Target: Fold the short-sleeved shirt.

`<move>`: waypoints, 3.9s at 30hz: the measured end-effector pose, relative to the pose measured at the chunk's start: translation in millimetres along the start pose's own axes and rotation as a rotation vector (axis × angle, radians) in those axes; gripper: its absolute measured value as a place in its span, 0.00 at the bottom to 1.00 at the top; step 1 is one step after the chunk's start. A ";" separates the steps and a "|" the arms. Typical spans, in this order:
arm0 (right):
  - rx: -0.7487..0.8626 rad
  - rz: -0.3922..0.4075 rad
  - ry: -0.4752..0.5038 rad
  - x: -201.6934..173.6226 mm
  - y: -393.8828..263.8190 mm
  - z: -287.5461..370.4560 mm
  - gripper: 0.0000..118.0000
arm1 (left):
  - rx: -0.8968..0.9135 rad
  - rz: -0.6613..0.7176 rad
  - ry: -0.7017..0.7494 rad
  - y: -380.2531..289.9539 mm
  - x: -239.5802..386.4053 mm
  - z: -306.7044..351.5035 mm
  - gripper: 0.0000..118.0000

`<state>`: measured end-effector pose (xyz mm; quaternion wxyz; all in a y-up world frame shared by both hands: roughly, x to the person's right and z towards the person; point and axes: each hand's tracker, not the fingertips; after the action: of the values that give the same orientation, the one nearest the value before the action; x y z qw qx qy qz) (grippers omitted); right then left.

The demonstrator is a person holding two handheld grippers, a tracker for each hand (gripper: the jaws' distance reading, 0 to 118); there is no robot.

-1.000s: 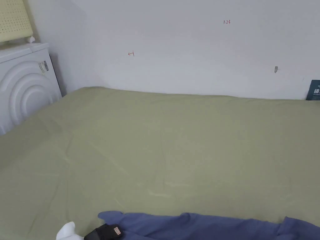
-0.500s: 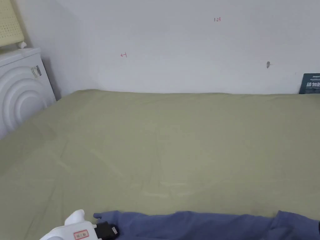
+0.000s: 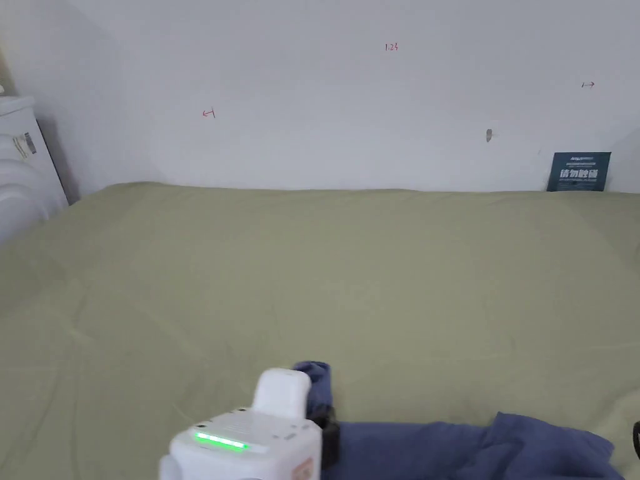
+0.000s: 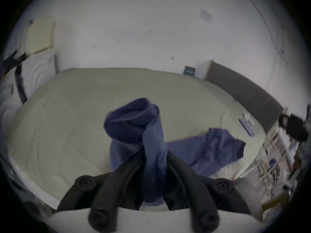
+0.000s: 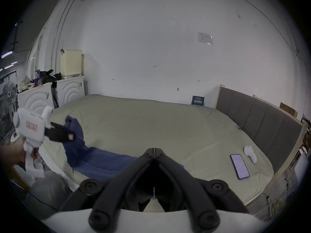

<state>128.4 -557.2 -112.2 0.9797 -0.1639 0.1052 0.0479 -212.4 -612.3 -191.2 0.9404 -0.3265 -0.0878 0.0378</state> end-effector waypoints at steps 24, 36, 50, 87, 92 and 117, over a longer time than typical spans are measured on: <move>-0.041 -0.083 0.012 7.4 -6.5 1.2 0.00 | -0.164 0.528 -0.214 -70.8 -36.4 -86.1 0.04; -0.073 -0.020 0.043 -4.8 -3.2 9.7 0.00 | -0.125 0.366 -0.120 -72.3 83.2 -91.0 0.04; -0.061 -0.001 0.050 -8.6 1.2 10.4 0.00 | 0.008 0.606 -0.234 -48.9 -66.9 -36.5 0.82; -0.065 -0.038 0.057 -4.3 1.1 -7.2 0.00 | 0.105 0.388 0.083 27.7 -151.9 82.4 0.12; -0.061 -0.029 0.062 -6.1 1.4 0.7 0.00 | -0.069 0.135 0.037 13.5 -74.0 1.6 0.20; -0.086 -0.065 0.105 -9.4 -2.9 -3.0 0.00 | -0.225 0.676 -0.432 -69.1 -104.7 -99.9 0.07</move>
<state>119.1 -561.5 -112.0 0.9659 -0.2115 0.1490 0.0119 -295.3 -740.6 -240.1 0.7934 -0.4221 -0.1744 0.4024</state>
